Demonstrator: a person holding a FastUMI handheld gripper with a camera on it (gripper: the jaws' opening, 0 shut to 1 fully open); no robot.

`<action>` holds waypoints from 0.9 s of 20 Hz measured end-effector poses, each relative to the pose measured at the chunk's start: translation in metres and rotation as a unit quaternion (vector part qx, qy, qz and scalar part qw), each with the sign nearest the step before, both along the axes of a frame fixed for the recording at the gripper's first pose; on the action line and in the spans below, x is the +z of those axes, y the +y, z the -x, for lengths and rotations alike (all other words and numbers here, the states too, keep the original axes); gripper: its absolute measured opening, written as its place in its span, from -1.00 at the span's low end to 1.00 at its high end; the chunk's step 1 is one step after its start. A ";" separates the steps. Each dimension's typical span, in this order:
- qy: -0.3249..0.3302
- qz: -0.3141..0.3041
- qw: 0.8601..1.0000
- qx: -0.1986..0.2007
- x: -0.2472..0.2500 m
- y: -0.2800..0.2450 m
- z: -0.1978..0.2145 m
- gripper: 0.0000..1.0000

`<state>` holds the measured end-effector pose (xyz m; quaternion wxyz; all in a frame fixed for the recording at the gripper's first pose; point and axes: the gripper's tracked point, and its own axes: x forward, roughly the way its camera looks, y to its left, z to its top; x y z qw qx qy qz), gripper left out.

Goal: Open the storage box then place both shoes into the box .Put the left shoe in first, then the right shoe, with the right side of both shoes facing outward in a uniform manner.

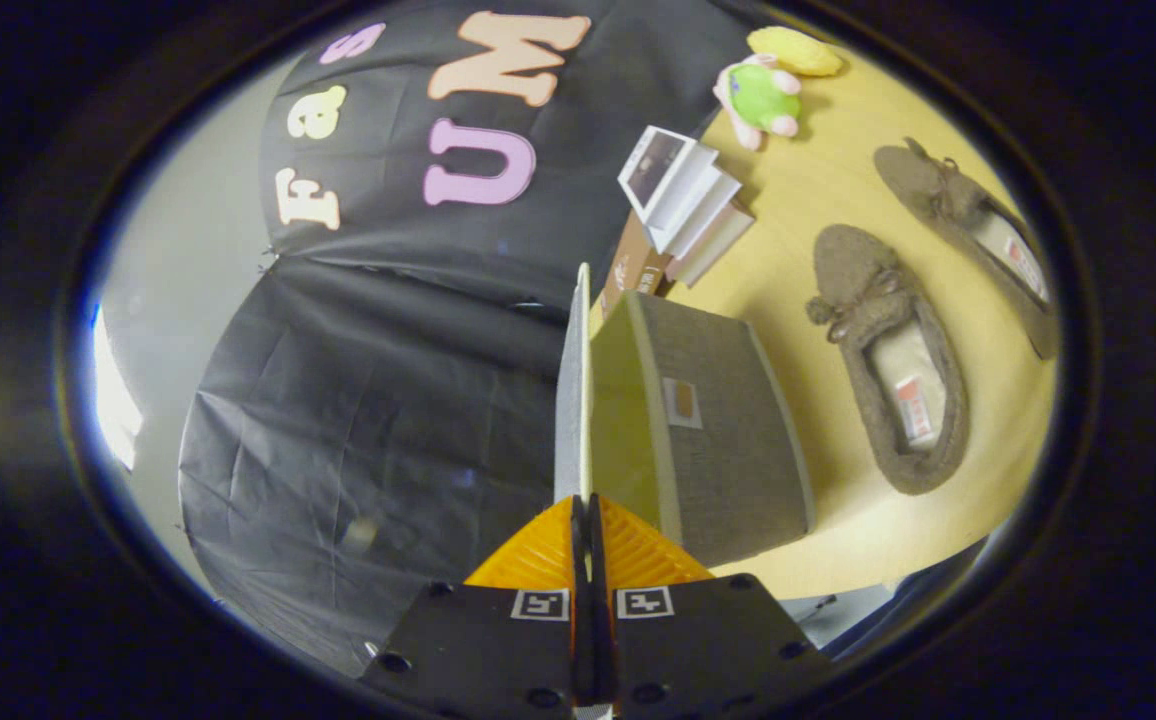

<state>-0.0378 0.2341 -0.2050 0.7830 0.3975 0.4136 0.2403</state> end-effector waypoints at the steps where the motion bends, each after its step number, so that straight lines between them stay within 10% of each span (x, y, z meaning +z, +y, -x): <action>1: -0.008 -0.005 1.000 0.005 0.009 0.007 -0.001 -0.93; 18: -0.059 -0.025 0.991 0.117 0.074 0.163 0.014 -0.83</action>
